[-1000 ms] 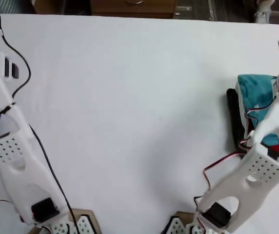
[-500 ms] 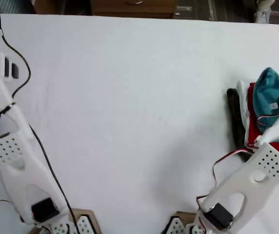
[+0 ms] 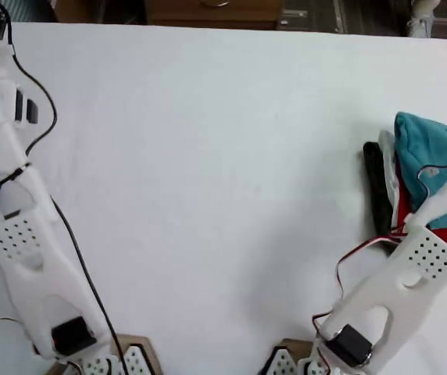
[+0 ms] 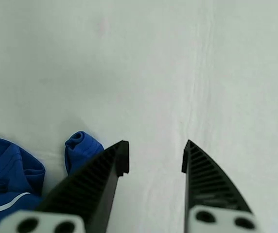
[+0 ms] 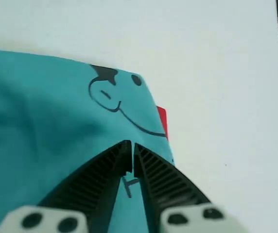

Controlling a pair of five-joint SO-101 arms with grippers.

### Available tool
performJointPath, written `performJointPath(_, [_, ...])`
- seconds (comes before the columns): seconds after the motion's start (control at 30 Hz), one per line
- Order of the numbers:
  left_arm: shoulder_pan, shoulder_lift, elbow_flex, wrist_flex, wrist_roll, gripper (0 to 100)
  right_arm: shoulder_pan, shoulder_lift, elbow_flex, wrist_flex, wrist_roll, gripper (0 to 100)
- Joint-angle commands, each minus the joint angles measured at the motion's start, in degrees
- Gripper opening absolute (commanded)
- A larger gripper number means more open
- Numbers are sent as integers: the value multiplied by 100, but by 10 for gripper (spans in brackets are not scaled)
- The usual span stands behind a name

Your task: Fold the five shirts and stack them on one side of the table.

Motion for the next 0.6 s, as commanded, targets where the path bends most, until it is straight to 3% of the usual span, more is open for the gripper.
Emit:
performJointPath(0.0, [-62, -123, -233, 88, -44, 203, -101, -31, -765, 1077, 26, 21])
performJointPath(0.27, [-141, -114, -233, 70, -44, 203, 690, -75, -703, 1174, 123, 20])
performJointPath(0.43, [18, -97, -233, 62, -44, 203, 813, -180, -765, 1191, 396, 20])
performJointPath(0.57, [185, -114, -233, 62, -18, 203, 787, -760, -703, 1191, -176, 20])
